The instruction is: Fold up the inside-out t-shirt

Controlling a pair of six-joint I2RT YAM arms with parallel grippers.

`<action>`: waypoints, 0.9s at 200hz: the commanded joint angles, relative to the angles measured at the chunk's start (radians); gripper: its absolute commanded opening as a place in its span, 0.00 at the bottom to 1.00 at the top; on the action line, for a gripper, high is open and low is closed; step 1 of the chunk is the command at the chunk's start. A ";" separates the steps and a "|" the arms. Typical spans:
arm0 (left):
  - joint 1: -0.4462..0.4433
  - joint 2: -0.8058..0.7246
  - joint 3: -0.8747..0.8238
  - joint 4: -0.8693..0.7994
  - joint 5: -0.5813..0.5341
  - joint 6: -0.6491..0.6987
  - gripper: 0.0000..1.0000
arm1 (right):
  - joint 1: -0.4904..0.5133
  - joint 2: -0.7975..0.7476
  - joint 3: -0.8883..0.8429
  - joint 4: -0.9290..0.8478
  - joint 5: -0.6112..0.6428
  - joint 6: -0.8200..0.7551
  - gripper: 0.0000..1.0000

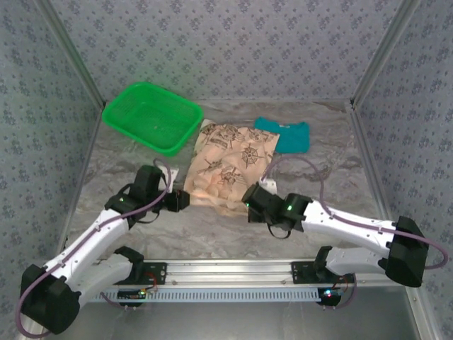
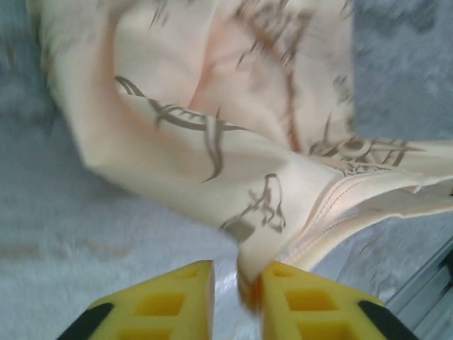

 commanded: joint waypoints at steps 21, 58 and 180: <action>0.003 -0.070 0.090 -0.108 -0.032 -0.101 0.51 | 0.025 -0.113 -0.003 -0.012 -0.095 -0.061 0.06; 0.005 0.180 0.246 -0.048 0.015 -0.103 0.57 | -0.240 -0.141 0.016 0.034 -0.283 -0.237 0.38; -0.071 0.657 0.258 0.023 -0.067 -0.103 0.57 | -0.149 0.399 0.094 0.205 -0.266 -0.492 0.30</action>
